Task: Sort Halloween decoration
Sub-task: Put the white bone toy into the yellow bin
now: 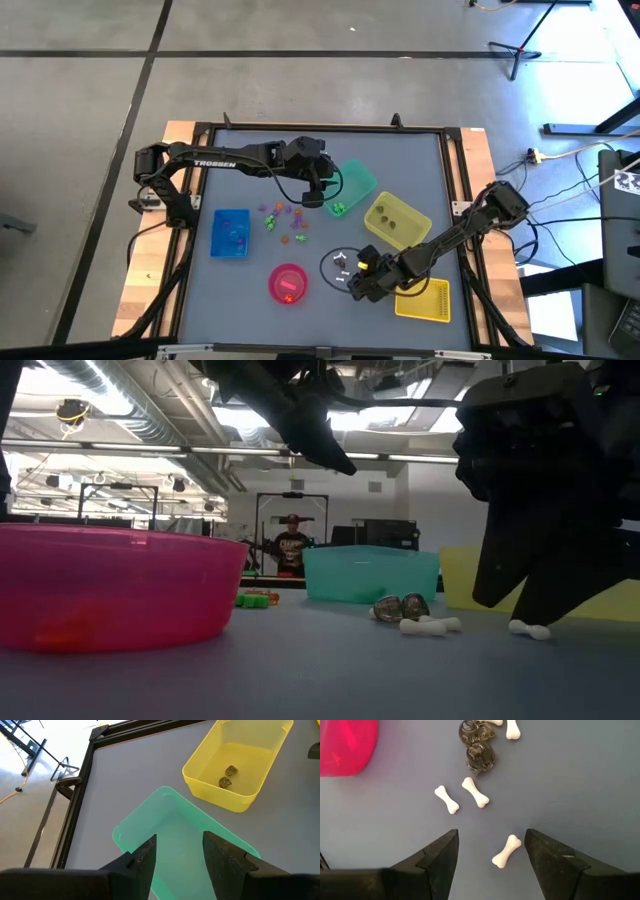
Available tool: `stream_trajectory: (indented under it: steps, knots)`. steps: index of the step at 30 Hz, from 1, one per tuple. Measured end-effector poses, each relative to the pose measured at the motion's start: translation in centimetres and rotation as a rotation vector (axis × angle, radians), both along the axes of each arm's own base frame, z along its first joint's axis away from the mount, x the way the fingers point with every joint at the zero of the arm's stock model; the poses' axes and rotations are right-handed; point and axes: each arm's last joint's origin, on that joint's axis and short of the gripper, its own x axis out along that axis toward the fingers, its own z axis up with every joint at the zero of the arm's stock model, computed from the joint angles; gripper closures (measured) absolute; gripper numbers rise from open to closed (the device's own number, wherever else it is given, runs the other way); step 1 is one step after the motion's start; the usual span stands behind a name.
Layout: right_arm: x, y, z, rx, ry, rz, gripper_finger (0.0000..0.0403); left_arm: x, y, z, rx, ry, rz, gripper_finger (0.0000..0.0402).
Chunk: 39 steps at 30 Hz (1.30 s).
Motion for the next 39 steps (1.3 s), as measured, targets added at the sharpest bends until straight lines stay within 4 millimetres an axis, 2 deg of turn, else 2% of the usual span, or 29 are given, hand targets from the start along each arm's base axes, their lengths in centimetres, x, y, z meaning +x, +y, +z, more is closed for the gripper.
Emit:
stream_trajectory:
  steps: [4, 10, 16, 24, 29, 33, 39]
  knots:
    - [0.4, 0.3, 0.8, -0.010, 0.044, 0.037, 0.0166, 0.0, 0.0, 0.0, 0.000, 0.000, 0.000, 0.0257]
    - [1.2, 0.9, 3.9, -0.093, 0.123, 0.106, 0.0166, 0.0, 0.0, 0.0, 0.000, 0.000, 0.000, 0.0257]
    - [1.4, 1.0, 5.6, -0.126, 0.162, 0.123, 0.0166, 0.0, 0.0, 0.0, 0.000, 0.000, 0.000, 0.0257]
    - [1.4, 1.0, 5.6, -0.145, 0.165, 0.154, 0.0166, 0.0, 0.0, 0.0, 0.000, 0.000, -0.001, 0.0257]
    - [2.4, 1.5, 4.2, -0.088, 0.167, 0.172, 0.0166, 0.0, 0.0, 0.0, 0.000, 0.000, -0.001, 0.0257]
    - [3.2, 1.8, 3.3, -0.057, 0.260, 0.188, 0.0166, 0.0, 0.0, 0.0, 0.000, 0.003, -0.001, 0.0256]
    - [4.3, 1.2, 3.7, -0.134, 0.372, 0.177, 0.0166, 0.0, 0.0, 0.0, -0.001, 0.006, -0.001, 0.0256]
